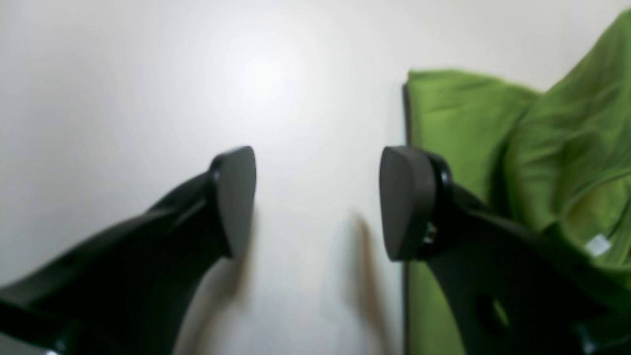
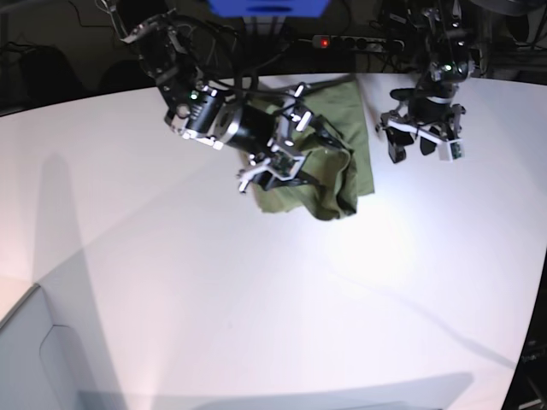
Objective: Fold the T-shirt properly
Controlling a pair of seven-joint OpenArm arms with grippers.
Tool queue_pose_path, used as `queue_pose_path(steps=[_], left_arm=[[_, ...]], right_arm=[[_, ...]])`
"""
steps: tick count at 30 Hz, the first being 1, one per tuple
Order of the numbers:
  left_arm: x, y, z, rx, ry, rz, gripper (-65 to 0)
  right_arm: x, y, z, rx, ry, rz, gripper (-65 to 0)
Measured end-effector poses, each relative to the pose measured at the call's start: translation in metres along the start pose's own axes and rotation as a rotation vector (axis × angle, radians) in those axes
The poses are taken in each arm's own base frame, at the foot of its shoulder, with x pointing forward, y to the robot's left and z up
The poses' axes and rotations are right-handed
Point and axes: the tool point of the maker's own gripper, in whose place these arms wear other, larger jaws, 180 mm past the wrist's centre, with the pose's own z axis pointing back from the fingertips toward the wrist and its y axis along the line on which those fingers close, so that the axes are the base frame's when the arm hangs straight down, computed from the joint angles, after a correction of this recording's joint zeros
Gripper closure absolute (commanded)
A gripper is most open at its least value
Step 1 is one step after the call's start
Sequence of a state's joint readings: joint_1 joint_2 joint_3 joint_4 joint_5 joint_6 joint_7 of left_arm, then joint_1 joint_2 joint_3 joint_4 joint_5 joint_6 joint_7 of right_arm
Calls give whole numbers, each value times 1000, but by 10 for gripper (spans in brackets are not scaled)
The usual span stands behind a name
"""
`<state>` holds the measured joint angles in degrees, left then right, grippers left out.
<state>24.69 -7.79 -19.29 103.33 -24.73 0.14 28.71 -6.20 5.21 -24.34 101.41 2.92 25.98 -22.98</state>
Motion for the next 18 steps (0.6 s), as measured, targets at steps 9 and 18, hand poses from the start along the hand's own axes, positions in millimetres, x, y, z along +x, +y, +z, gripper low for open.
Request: queue_pose_path(steps=[9, 18], left_arm=[[16, 42, 19, 112, -46, 2, -385], [27, 70, 30, 188, -81, 14, -385]], right_arm=[[-36, -55, 18, -160, 65, -100, -449], [-56, -47, 9, -139, 111, -144, -463]])
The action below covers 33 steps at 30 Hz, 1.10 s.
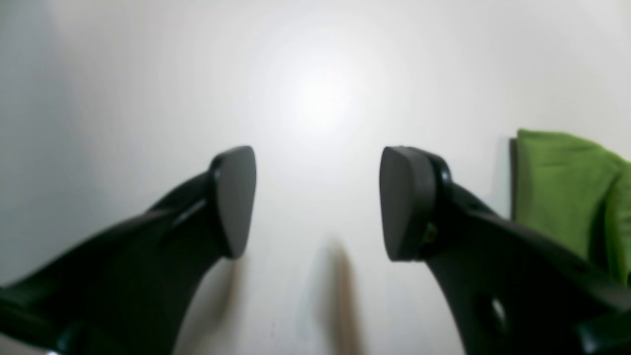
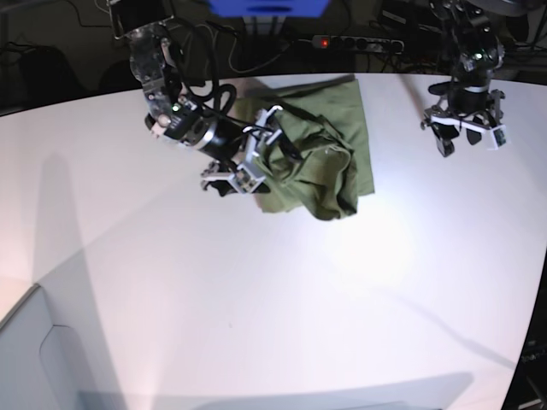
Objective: Fold the T-shirt properly
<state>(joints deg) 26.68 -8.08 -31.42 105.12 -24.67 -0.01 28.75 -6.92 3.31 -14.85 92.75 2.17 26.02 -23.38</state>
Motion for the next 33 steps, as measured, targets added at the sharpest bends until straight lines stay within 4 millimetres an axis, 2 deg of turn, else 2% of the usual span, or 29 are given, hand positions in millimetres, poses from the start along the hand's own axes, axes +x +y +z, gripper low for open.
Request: queue_pose_path(steps=[6, 9, 12, 15, 20, 24, 30, 33], left_arm=[[-2, 3, 2, 8, 6, -2, -385], [-6, 4, 3, 9, 14, 1, -385], [-7, 4, 3, 10, 19, 1, -385], [-7, 4, 3, 10, 19, 2, -385], [-8, 4, 4, 10, 20, 2, -385], [-8, 3, 3, 10, 19, 4, -385], [-7, 3, 3, 8, 16, 6, -385], [-6, 3, 3, 9, 14, 6, -385]], right_arm=[[3, 0, -1, 1, -9, 3, -453], [4, -3, -4, 2, -13, 0, -378], [0, -6, -7, 3, 5, -1, -277], [3, 5, -11, 34, 2, 15, -216], [4, 10, -12, 45, -1, 13, -203], [3, 26, -15, 88, 5, 32, -187], [15, 42, -1, 96, -38, 46, -3], [22, 49, 6, 98, -65, 48, -5]])
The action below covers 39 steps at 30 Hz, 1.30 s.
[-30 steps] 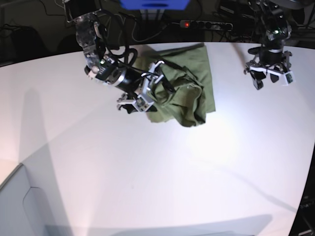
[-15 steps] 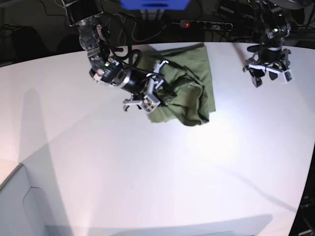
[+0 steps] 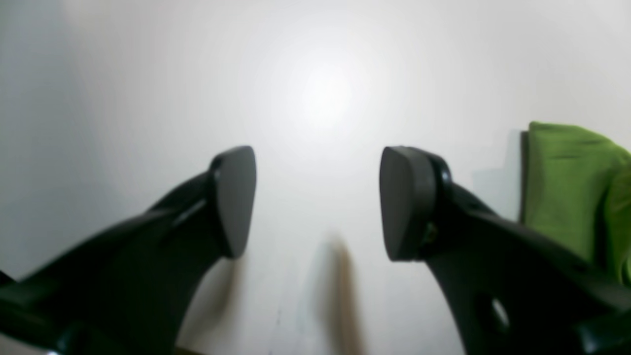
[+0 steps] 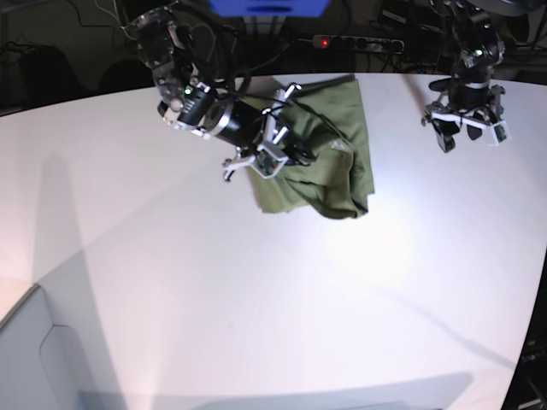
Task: Fold the T-shirt properly
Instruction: 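Grasp the bundle edge with the left gripper and withdraw the right gripper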
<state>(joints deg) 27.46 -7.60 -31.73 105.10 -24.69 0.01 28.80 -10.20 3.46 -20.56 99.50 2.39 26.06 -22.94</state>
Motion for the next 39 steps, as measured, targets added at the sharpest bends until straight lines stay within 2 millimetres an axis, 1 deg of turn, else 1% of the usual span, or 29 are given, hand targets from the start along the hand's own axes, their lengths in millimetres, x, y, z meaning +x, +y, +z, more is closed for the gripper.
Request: queue_pose_path(steps=[2, 5, 8, 13, 16, 20, 23, 26, 27, 28, 30, 33, 36, 37, 39], left_arm=[[0, 0, 0, 0, -1, 0, -385], [0, 1, 0, 0, 1, -3, -385], [1, 1, 0, 0, -1, -3, -385], [7, -2, -3, -5, -18, 1, -385], [6, -1, -3, -4, -15, -1, -385], [7, -1, -3, -4, -14, -3, -385], [7, -1, -3, -3, -14, -5, -385], [7, -1, -3, -3, -13, -5, -385], [7, -1, -3, -3, -14, -5, -385], [7, -1, -3, -3, -14, -5, -385], [7, -1, -3, -3, -14, -5, -385], [7, -1, -3, -3, -13, -5, -385], [7, -1, -3, -3, -13, -5, -387], [7, -1, -3, -3, -14, -5, -387], [7, -1, -3, -3, -14, -4, -387]], right_arm=[[-1, 14, 0, 26, 0, 1, -2], [-2, 44, -3, 96, 2, 0, -2], [-3, 62, -4, 139, 4, -1, -2], [-2, 100, -8, 242, 4, 15, -2], [-2, 111, -9, 270, 5, 21, -2], [-10, 120, -6, 309, 35, 64, -4], [-7, 134, -7, 370, 31, 115, -5], [-6, 135, -10, 380, 29, 122, -7], [-10, 134, -13, 380, 41, 120, -9], [-15, 133, -14, 379, 56, 117, -23], [-26, 130, -17, 379, 89, 112, -79], [-35, 131, -21, 381, 115, 95, -219], [-35, 132, -22, 384, 110, 91, -359], [-34, 132, -22, 384, 109, 92, -392], [-27, 132, -19, 380, 92, 107, -420]])
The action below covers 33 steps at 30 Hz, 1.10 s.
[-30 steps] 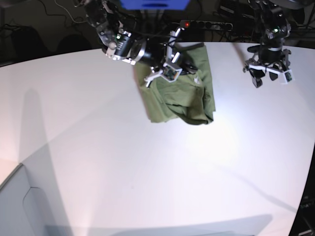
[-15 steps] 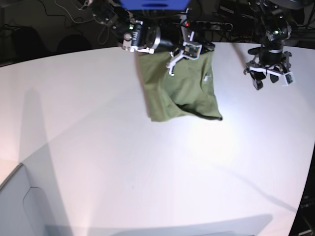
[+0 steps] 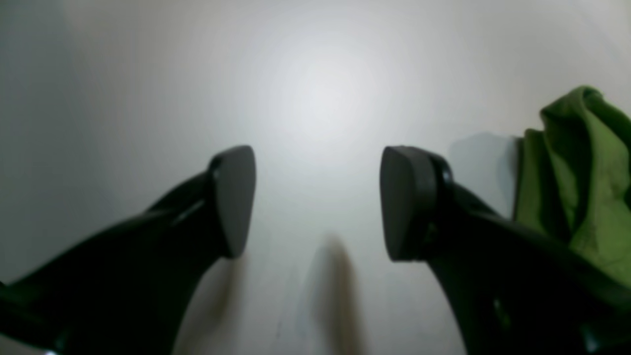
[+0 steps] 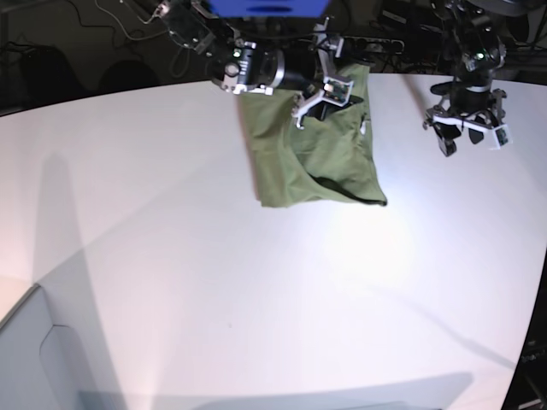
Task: Fold the T-shirt properly
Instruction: 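Grasp the bundle edge with the left gripper and withdraw the right gripper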
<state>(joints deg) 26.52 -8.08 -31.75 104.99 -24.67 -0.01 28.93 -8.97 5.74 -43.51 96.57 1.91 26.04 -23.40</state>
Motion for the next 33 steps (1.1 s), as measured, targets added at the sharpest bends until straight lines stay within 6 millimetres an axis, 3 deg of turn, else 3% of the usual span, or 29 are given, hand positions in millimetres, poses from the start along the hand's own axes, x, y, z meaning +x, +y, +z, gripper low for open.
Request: queue_pose_path(steps=[4, 8, 14, 17, 21, 24, 30, 33], left_arm=[[3, -2, 2, -3, -6, -5, -388], [30, 0, 13, 12, -91, -15, -388], [39, -17, 20, -36, -122, 30, -388], [33, -43, 17, -132, -106, 104, -388], [19, -84, 16, -263, -58, 159, -442], [-3, -106, 18, -319, 3, 183, -462], [-67, -124, 5, -343, 181, 225, -462], [-83, -134, 6, -370, 222, 234, -461]], right_arm=[[28, -5, 17, -28, -80, 43, -422], [36, -34, 43, -146, -114, 28, -424], [24, -82, 77, -320, -107, -26, -425], [13, -98, 93, -390, -93, -61, -425], [4, -116, 111, -463, -81, -82, -426], [-3, -130, 128, -525, -75, -100, -426], [-16, -142, 148, -590, -45, -120, -426], [-20, -144, 152, -604, -43, -128, -426]])
